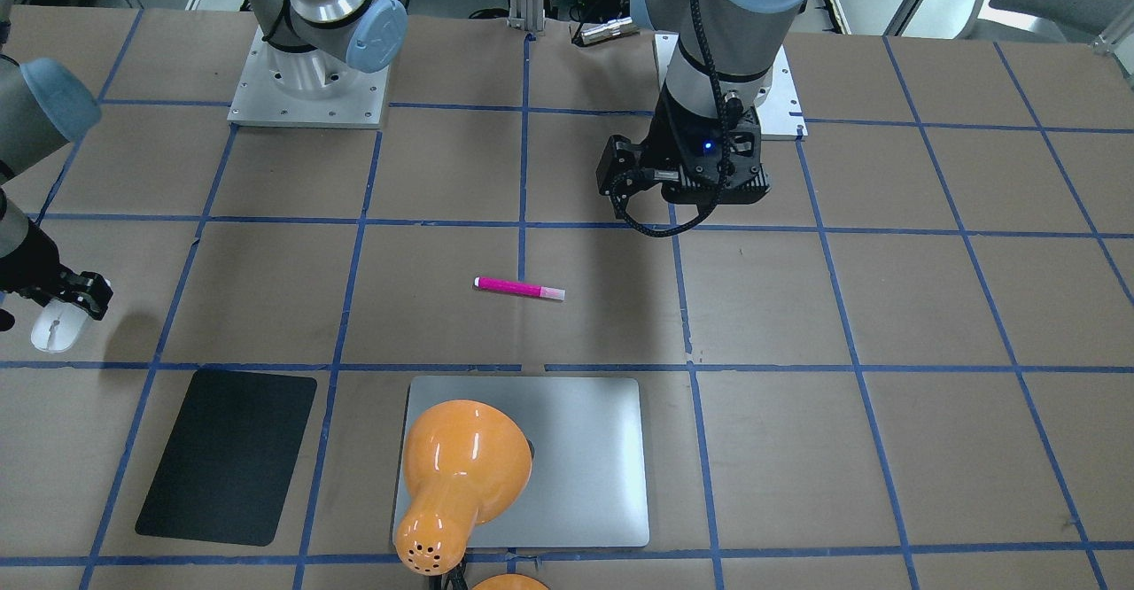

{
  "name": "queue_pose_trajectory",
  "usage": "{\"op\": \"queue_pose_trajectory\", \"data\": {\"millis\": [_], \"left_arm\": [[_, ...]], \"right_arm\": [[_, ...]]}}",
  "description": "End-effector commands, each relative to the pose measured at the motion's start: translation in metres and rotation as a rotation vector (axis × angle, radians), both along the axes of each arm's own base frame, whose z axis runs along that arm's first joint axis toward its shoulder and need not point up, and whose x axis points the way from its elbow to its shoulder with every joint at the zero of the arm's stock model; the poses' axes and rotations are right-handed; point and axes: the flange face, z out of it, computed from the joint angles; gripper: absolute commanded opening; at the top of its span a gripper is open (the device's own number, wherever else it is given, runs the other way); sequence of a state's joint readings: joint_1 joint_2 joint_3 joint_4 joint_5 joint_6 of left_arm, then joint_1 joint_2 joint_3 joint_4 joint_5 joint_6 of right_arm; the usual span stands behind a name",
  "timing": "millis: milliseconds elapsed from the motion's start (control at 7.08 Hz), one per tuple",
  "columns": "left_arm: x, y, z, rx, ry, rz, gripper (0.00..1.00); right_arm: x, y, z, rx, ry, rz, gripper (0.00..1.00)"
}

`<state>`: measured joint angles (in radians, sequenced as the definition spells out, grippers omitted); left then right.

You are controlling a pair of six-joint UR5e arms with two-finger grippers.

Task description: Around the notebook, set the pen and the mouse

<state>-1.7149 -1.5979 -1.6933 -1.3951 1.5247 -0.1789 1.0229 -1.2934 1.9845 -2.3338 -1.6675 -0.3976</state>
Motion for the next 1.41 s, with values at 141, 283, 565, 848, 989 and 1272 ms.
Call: {"op": "queue_pose_trajectory", "data": {"millis": [141, 283, 565, 848, 989, 1272], "left_arm": [[0.027, 0.01, 0.028, -0.022, -0.005, -0.021, 1.0], [0.038, 0.007, 0.032, -0.008, -0.004, 0.002, 1.0], [0.041, 0.009, 0.035, 0.01, -0.009, 0.01, 1.0], [0.041, 0.005, 0.034, 0.006, -0.002, 0.01, 1.0], [0.042, 0.006, 0.035, 0.004, -0.005, 0.011, 1.0], [0.041, 0.006, 0.033, 0.009, -0.005, 0.01, 1.0]], "right_arm": [[0.093, -0.068, 0.008, -0.048, -0.015, 0.066, 0.62], [0.111, -0.091, 0.007, -0.042, -0.044, 0.069, 0.62], [0.15, -0.134, 0.005, -0.035, -0.074, 0.048, 0.62], [0.183, -0.162, -0.009, -0.048, -0.103, 0.018, 0.62], [0.189, -0.164, -0.019, -0.039, -0.103, 0.015, 0.62], [0.189, -0.166, -0.03, -0.029, -0.105, 0.016, 0.62]]}}
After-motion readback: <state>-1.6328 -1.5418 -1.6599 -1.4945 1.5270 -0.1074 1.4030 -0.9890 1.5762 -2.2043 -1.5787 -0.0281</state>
